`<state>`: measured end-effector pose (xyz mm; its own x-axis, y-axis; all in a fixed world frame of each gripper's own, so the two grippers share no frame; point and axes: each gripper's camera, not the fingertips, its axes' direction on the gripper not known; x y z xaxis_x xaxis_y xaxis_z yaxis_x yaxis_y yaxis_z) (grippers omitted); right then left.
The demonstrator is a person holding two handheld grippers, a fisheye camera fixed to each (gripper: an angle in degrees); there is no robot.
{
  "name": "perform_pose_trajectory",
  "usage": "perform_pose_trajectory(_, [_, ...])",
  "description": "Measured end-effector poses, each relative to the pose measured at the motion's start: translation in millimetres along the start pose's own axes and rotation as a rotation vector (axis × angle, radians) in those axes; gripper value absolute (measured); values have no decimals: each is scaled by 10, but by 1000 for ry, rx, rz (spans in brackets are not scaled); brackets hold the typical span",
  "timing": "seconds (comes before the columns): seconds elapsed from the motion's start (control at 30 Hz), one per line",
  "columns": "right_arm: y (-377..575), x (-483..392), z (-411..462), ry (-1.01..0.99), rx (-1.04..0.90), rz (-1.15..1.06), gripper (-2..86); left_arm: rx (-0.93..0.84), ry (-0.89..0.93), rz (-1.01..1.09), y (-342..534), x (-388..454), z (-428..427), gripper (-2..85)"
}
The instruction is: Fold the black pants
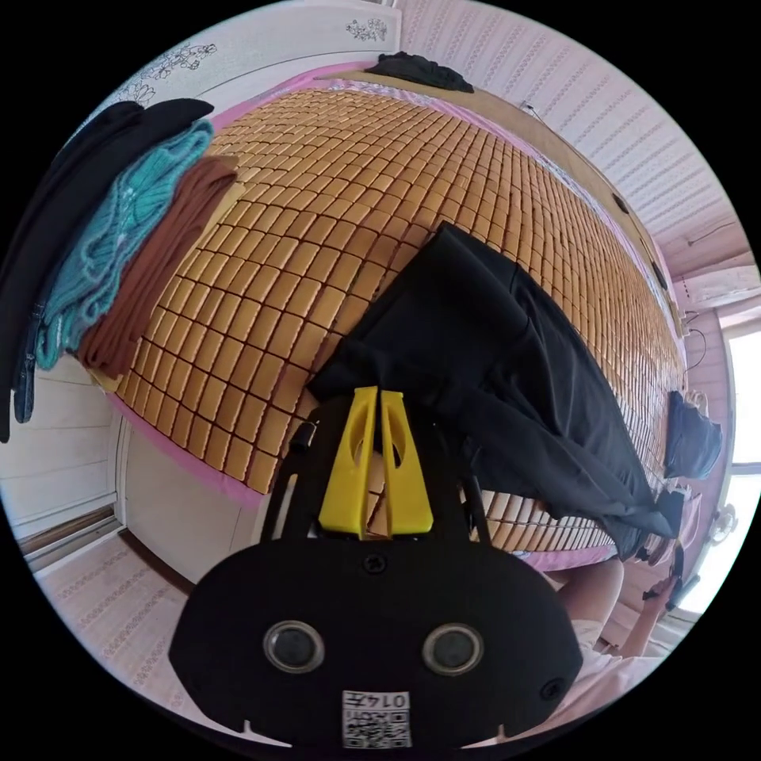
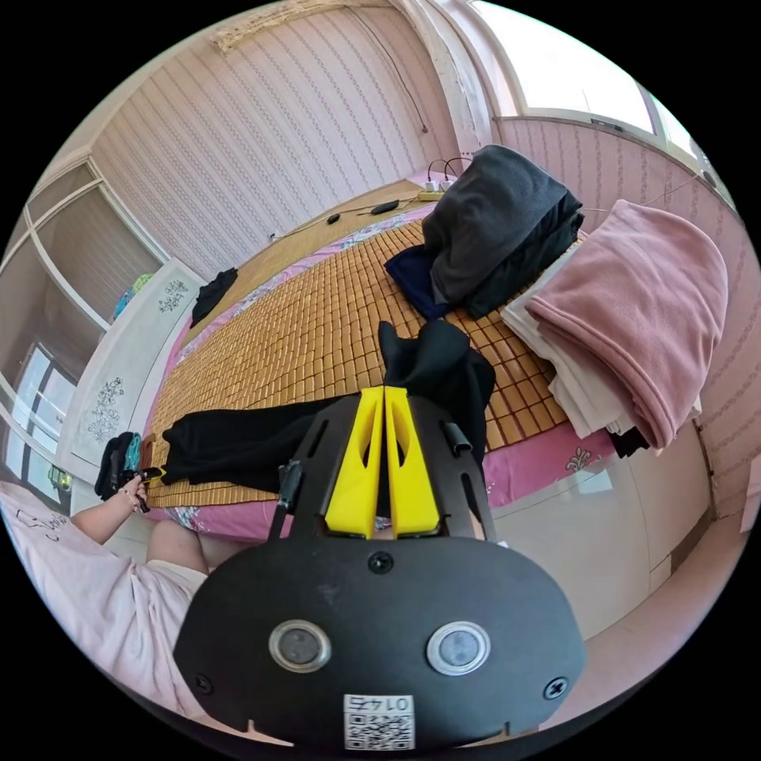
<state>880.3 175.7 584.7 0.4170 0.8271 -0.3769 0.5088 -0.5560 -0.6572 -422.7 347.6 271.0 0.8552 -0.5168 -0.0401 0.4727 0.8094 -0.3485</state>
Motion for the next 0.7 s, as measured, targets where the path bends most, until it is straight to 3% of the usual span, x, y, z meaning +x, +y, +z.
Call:
perform_pose_trajectory(0.2, [284,5,-580,-104,172,47,-4,189,103,44,266,-195,-534,-9])
perform_pose_trajectory(0.37, [428,-80,-1005,-49,247,49,-4,325,160,125,426,-282,-1066,-9])
perform_pose_trajectory(0.5, [274,-188,-893,44,208,1,-4,422,208,164,71,-192,-1326,-8])
perform_pose_trajectory(0.6, [102,-226,-487,135,132,8,-4,390,210,158,-402,-41,-1133,1])
perform_pose_trajectory(0.7, [25,-147,-61,177,65,70,1,205,27,87,-733,34,-640,25])
